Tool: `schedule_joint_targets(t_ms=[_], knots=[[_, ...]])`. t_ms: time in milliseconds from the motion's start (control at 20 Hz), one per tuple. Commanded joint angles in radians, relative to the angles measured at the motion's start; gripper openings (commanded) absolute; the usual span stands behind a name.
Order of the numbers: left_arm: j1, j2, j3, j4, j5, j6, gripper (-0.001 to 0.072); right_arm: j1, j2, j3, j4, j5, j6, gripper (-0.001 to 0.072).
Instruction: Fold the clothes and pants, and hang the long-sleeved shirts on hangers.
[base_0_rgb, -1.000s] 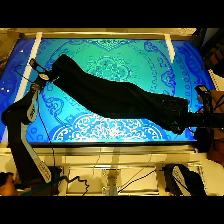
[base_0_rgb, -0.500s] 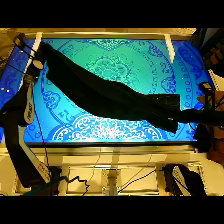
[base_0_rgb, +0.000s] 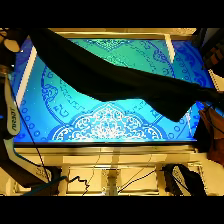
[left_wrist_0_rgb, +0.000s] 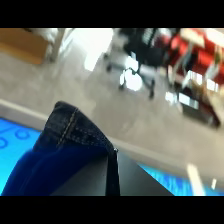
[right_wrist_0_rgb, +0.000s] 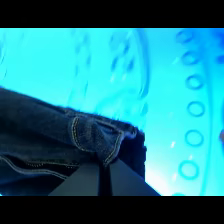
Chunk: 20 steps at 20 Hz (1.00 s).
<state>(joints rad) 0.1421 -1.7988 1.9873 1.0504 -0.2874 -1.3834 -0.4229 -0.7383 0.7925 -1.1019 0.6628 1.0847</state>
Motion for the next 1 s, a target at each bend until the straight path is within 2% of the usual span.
schedule_joint_targets(t_ms=[0,50,200,300,450,650,800,950], knots=[[0.032,0.090,0.001,0.097,-0.294,0.064,0.0026,0.000,-0.004,0.013,-0.035,-0.114,0.025,0.0037],[0.037,0.108,0.001,0.182,-0.377,0.047,0.0025,0.000,-0.013,0.025,-0.061,-0.114,0.026,0.0036],[0.056,0.149,0.001,0.446,-0.656,-0.141,0.0026,0.000,-0.037,0.089,-0.073,-0.043,0.085,0.0036],[0.061,0.168,0.001,0.527,-0.779,-0.146,0.0026,0.000,-0.031,0.159,-0.074,0.070,0.118,0.0037],[0.061,0.167,-0.002,0.550,-0.866,-0.143,0.0026,0.000,-0.036,0.263,-0.081,0.236,0.135,0.0037],[0.061,0.087,-0.052,0.542,-0.838,-0.143,0.0027,0.000,-0.164,0.262,-0.107,0.209,0.138,0.0036],[0.058,-0.007,-0.055,0.453,-0.748,-0.147,0.0027,0.000,-0.375,0.262,-0.019,0.024,0.182,0.0038],[0.050,-0.071,-0.055,0.283,-0.620,-0.147,0.0027,0.007,-0.552,0.264,0.180,-0.156,0.202,0.0038]])
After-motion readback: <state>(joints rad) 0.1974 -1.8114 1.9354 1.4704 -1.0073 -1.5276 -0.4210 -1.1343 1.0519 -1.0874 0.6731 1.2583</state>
